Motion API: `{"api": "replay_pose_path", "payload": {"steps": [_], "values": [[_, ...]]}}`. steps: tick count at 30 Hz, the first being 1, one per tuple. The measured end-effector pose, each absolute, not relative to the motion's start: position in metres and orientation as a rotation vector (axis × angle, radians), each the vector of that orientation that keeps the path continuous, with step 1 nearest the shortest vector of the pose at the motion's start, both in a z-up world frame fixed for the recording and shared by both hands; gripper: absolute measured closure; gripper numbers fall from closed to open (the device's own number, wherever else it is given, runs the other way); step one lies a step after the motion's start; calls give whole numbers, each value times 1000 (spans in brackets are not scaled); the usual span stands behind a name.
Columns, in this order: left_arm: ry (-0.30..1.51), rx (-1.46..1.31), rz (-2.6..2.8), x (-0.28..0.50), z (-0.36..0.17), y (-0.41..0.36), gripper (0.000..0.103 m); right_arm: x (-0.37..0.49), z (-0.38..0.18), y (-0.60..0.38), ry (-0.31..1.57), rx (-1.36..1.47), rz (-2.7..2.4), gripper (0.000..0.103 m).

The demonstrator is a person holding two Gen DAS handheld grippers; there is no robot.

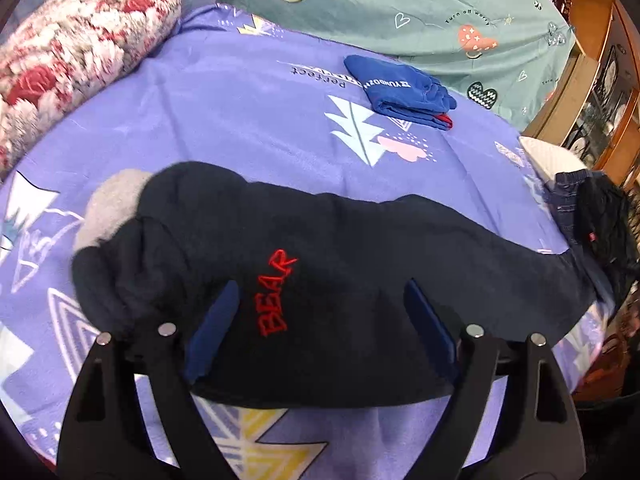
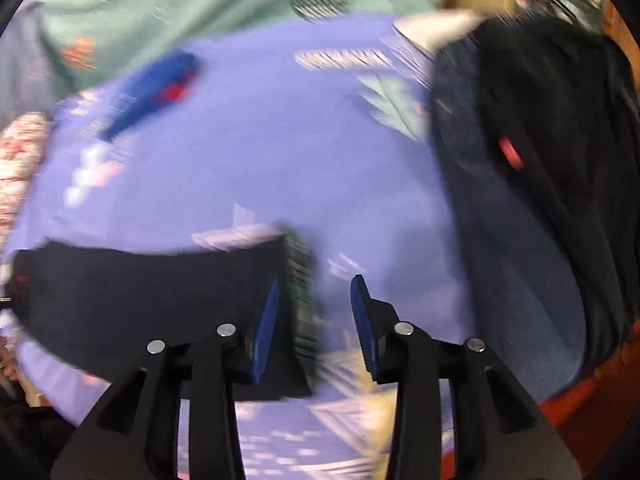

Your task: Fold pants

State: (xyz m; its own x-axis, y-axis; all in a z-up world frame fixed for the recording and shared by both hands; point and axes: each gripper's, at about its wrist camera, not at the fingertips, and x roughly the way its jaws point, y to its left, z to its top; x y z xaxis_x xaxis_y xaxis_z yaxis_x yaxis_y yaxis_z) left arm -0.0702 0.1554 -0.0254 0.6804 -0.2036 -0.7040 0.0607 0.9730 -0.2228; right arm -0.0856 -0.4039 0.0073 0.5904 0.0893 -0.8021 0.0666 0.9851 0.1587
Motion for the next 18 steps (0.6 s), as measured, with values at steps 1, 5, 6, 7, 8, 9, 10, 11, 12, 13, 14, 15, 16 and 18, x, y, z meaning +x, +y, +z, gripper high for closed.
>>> {"api": "replay_pose_path", "payload": {"steps": [1, 5, 6, 7, 8, 9, 10, 11, 12, 13, 14, 15, 16, 18], "values": [[806, -148, -112, -71, -27, 155, 8, -83, 13, -395, 931, 179, 72, 62], [869, -89, -46, -67, -46, 160, 8, -58, -17, -358, 1063, 88, 126, 55], [865, -91, -53, -70, -45, 162, 8, -48, -44, -363, 1161, 117, 103, 55], [863, -98, -59, -72, -43, 163, 8, -44, -61, -368, 1215, 141, 90, 54], [859, -115, -65, -73, -40, 166, 8, -44, -65, -369, 1205, 144, 88, 53], [849, -144, -79, -76, -34, 171, 8, -44, -60, -366, 1200, 120, 84, 53], [836, -164, -93, -78, -26, 174, 8, -43, -52, -362, 1191, 107, 84, 53], [823, -168, -98, -79, -20, 175, 8, -43, -40, -353, 1157, 111, 113, 52], [788, -161, -99, -80, -8, 177, 6, -40, -23, -340, 1103, 121, 197, 50], [765, -149, -97, -79, -1, 178, 2, -36, -12, -326, 1074, 123, 270, 45], [749, -136, -94, -76, 4, 178, 2, -26, 1, -302, 1053, 132, 373, 42], [752, -126, -80, -69, 6, 179, 2, -18, 7, -285, 1046, 152, 451, 40], [770, -135, -76, -60, 3, 181, 2, -5, 10, -264, 1047, 182, 546, 39], [780, -160, -92, -48, -5, 183, 2, 25, 6, -217, 1081, 257, 720, 39]]}}
